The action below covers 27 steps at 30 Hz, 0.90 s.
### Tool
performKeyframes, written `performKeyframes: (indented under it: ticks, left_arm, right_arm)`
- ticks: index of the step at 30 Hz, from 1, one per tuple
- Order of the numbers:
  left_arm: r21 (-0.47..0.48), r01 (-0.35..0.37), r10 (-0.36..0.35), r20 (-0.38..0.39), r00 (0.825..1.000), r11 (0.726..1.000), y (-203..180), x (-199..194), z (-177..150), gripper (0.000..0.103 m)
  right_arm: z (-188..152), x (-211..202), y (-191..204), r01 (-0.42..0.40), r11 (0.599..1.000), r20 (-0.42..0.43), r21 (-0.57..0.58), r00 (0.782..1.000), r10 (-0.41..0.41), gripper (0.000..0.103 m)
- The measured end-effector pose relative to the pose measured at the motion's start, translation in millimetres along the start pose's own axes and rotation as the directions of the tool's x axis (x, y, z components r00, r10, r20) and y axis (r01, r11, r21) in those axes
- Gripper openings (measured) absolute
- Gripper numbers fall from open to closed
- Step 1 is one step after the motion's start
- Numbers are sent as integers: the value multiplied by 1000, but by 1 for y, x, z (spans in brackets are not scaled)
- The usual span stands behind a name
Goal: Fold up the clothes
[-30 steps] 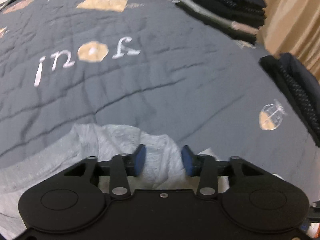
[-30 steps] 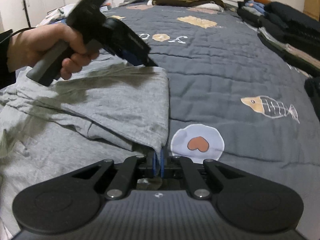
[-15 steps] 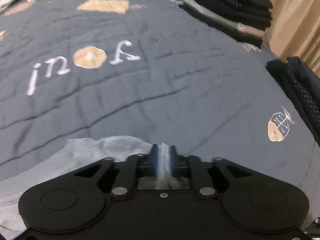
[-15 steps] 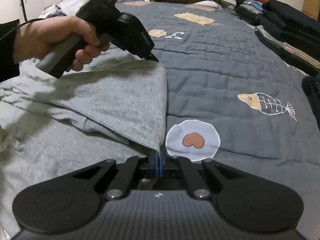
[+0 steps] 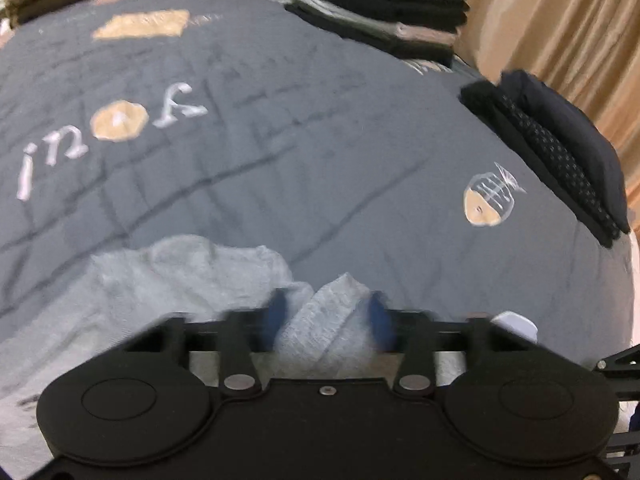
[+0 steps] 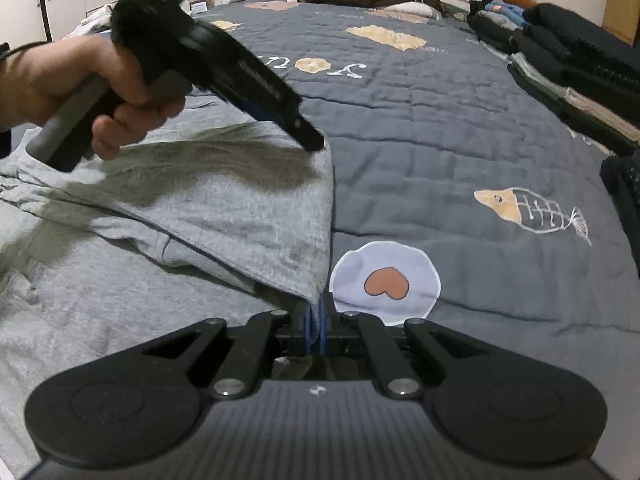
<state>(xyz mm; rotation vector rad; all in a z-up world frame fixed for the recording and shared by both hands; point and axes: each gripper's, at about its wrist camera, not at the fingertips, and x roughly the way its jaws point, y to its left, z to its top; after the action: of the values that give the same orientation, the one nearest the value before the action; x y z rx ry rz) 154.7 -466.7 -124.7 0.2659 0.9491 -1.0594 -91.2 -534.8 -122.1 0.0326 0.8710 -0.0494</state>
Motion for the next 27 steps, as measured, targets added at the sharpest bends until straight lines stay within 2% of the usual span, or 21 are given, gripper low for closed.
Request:
performKeyframes:
  ticks: [2, 5, 8, 9, 12, 14, 15, 17, 18, 19, 22, 24, 27]
  left_arm:
    - [0, 6, -6, 32, 999, 1000, 1, -1, 2, 3]
    - [-68, -15, 26, 162, 986, 998, 12, -15, 14, 2]
    - [-72, -24, 38, 199, 979, 997, 13, -16, 25, 2]
    - [-58, -35, 46, 199, 979, 998, 10, -13, 28, 2]
    - [-48, -67, 72, 120, 990, 997, 5, 7, 30, 3]
    - [-82, -129, 134, 67, 989, 988, 7, 15, 29, 4]
    - [-98, -138, 145, 62, 987, 986, 9, 13, 27, 6]
    - [-117, -133, 144, 90, 986, 984, 15, -3, 21, 21]
    - [-118, -134, 148, 117, 982, 984, 17, -19, 15, 39]
    - [-119, -135, 151, 144, 978, 984, 20, -35, 9, 48]
    - [-133, -139, 164, 204, 965, 981, 26, -87, -11, 48]
    - [-185, -140, 183, 245, 952, 973, 33, -124, -32, 50]
    - [-276, -149, 229, 287, 930, 950, 40, -170, -66, 58]
  right_arm:
    - [0, -3, -3, -6, 1000, 5, 18, 1000, 6, 2]
    - [2, -12, -5, 13, 1000, 37, 26, 999, -14, 1]
    - [4, -27, -3, 29, 999, 88, 22, 996, -30, 1]
    - [3, -27, -1, 35, 999, 86, 10, 996, -36, 1]
    - [-1, -17, 2, 48, 998, 44, -27, 998, -47, 1]
    - [-4, -2, 6, 56, 996, -15, -66, 998, -57, 1]
    - [-4, 1, 8, 63, 994, -27, -85, 997, -66, 1]
    - [-2, -3, 6, 73, 995, -21, -73, 997, -75, 3]
    - [0, -7, 1, 64, 997, -17, -47, 998, -65, 5]
    - [2, -11, -4, 54, 998, -8, -14, 998, -54, 5]
    - [7, -27, -22, -7, 994, 37, 113, 999, 3, 10]
    - [9, -37, -29, -69, 979, 96, 190, 994, 52, 13]
    - [15, -47, -32, -138, 956, 172, 259, 980, 95, 26]
